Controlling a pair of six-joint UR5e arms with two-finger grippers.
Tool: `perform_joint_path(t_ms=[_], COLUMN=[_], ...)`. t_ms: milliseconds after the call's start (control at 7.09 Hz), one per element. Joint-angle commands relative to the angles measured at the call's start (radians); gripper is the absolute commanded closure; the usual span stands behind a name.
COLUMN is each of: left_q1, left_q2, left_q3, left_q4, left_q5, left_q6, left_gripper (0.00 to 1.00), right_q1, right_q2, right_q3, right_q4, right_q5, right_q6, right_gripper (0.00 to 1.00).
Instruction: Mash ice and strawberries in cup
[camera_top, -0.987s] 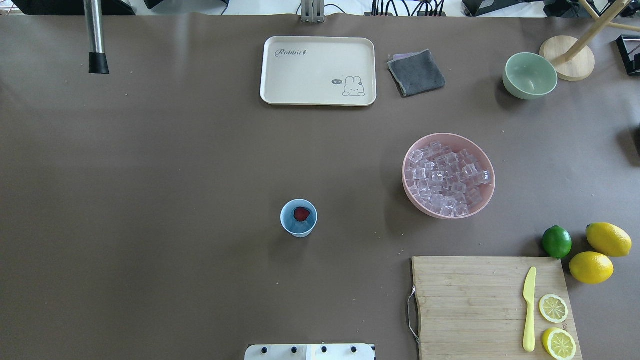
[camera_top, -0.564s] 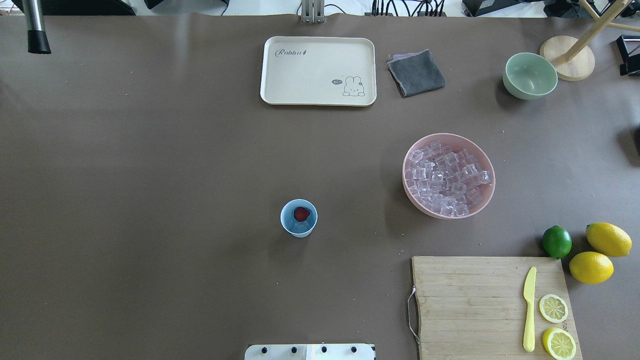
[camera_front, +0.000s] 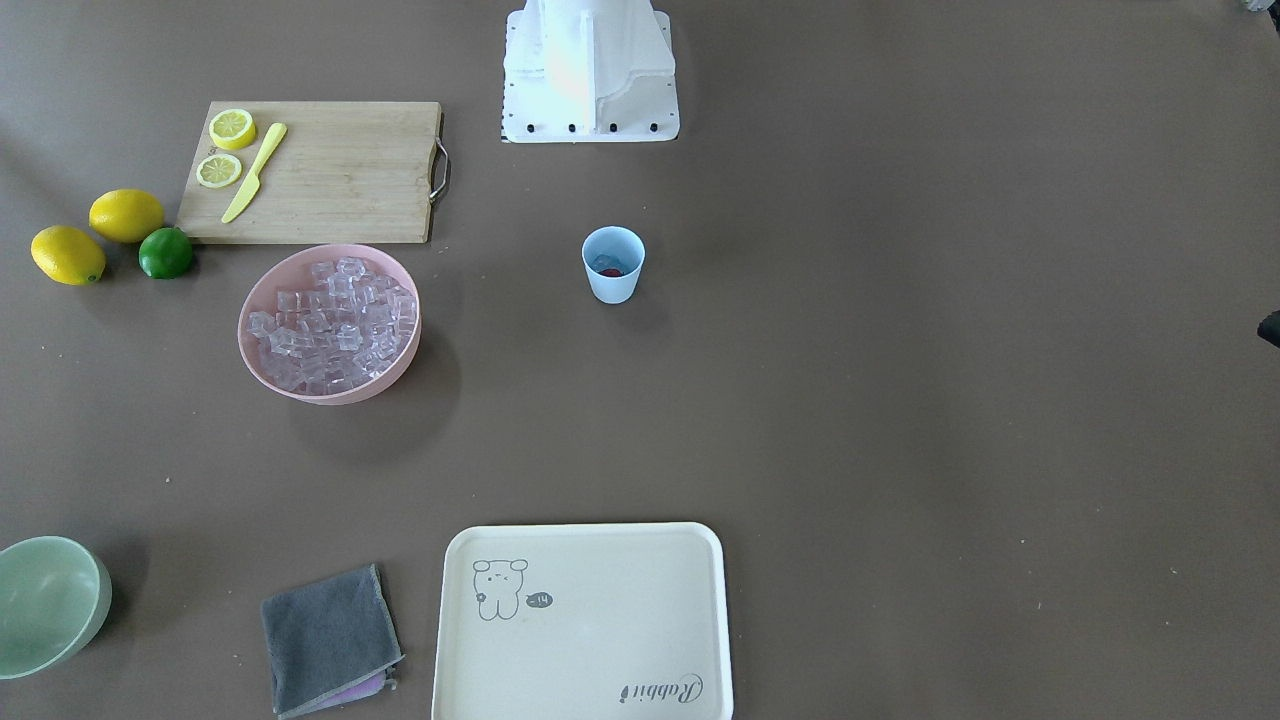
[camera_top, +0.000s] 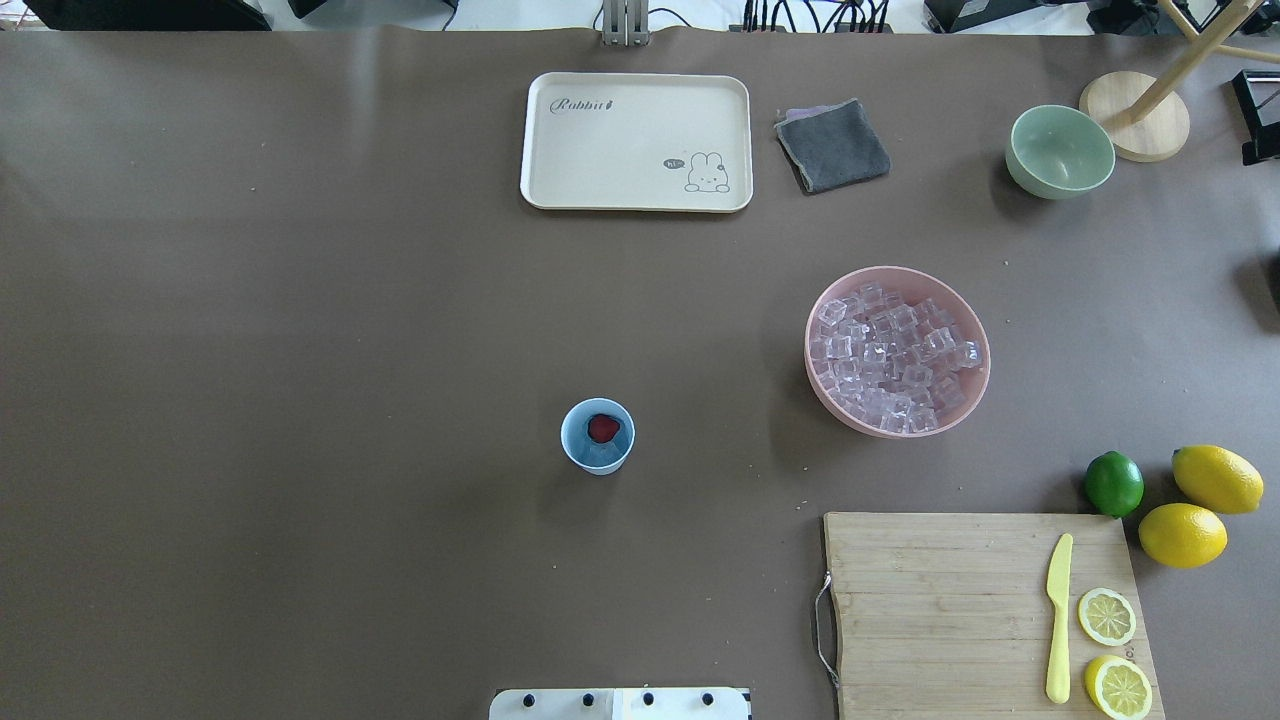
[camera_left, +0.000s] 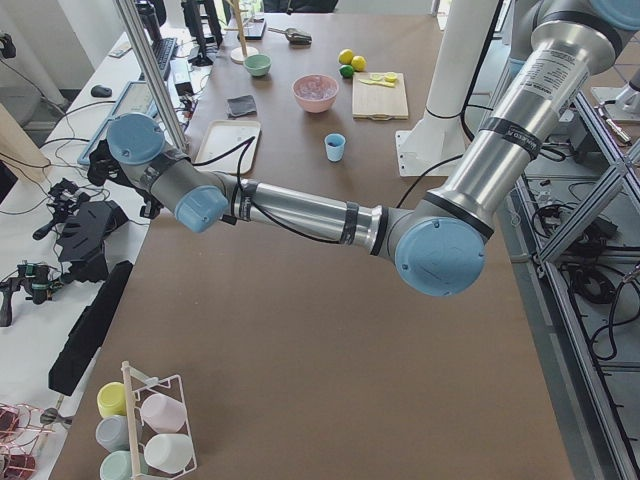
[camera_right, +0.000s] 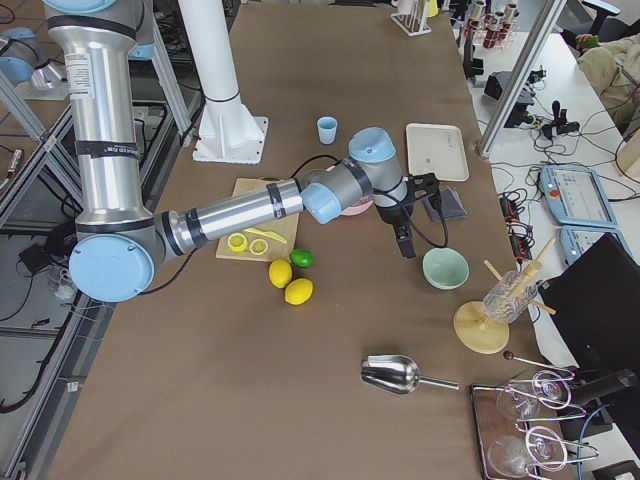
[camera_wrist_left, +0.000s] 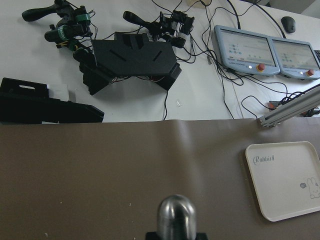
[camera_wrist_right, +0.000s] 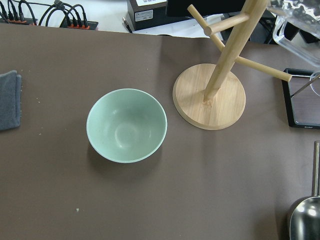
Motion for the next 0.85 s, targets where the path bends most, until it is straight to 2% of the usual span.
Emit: perform_joint_path(t_ms=[0,705], left_q1=[-0.003,-0.029], left_q2=[0.030,0.046], left_q3=[0.058,0.050], left_q4=[0.039,0.257], left_q5=[0.000,0.003], left_q6=[0.100,0.268], left_gripper=[1.00,1.00], right_q1=[0.000,-0.008], right_q2=[-0.009,-0.005], right_q3=[0.001,0.012], right_q4=[0.000,0.002], right_q5=[0.001,0.004], right_q6=[0.004,0.004], right_gripper=[0.00,0.00])
